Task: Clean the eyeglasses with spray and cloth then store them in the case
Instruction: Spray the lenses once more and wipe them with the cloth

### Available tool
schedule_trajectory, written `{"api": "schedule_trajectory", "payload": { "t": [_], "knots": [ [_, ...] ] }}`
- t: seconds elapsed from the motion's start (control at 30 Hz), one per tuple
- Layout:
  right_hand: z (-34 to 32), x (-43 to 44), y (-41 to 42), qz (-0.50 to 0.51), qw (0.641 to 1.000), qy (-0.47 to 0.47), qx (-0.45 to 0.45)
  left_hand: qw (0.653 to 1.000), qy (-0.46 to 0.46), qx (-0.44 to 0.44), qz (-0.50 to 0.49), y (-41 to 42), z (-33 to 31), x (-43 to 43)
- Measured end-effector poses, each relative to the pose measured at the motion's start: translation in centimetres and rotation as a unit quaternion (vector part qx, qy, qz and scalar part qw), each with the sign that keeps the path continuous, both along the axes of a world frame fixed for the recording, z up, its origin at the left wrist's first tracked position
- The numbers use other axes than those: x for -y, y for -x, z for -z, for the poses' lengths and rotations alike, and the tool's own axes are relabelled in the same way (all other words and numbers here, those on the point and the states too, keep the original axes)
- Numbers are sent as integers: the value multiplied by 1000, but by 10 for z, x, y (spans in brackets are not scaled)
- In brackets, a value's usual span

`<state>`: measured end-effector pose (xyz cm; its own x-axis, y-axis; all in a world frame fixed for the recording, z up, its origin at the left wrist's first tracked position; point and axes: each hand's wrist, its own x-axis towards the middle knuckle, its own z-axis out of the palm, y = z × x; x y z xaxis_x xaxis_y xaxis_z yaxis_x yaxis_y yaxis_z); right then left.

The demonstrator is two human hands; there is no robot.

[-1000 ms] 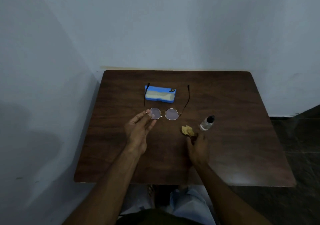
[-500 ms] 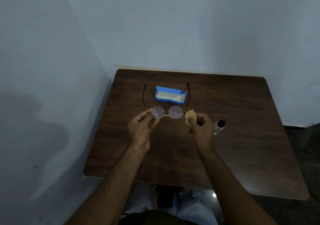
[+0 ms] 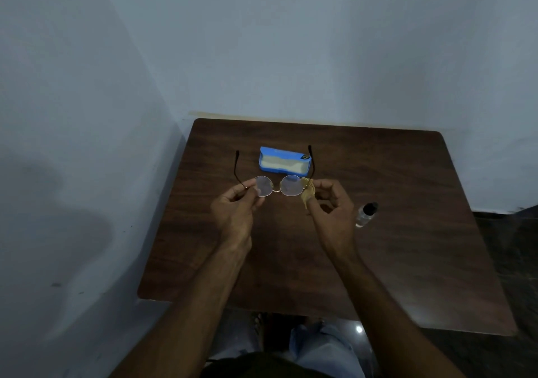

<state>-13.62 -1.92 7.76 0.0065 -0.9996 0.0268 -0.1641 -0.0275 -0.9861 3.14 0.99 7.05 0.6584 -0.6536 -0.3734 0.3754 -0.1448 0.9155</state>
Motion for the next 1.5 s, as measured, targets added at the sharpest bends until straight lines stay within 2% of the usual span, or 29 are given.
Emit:
{"api": "schedule_trajectory", "payload": {
  "t": [0.13,0.33,0.57,0.7,0.87,1.07,1.27,1.5],
  "knots": [
    [0,4,4,-54,998,27,-14,1000,12,13,6,-2,-2,1],
    [5,12,6,-50,997,65,-15,1000,22,4,18,-2,-7,1],
    [-1,18,2,-22,995,91,29,988,100,-116,0,6,-17,-5],
    [-3,17,-1,-31,993,108,26,980,100,-161,57,19,-14,-12],
    [-5,15,-3,-32,993,110,17,980,84,-145,104,29,-14,-11],
    [-10,9,-4,-2,995,105,4,984,69,-141,85,34,-18,-9],
    [-35,9,-6,67,989,121,59,990,41,-122,51,36,-14,-10],
    [-70,24,-8,111,980,164,22,995,26,-87,47,36,-9,-9]
  ]
}}
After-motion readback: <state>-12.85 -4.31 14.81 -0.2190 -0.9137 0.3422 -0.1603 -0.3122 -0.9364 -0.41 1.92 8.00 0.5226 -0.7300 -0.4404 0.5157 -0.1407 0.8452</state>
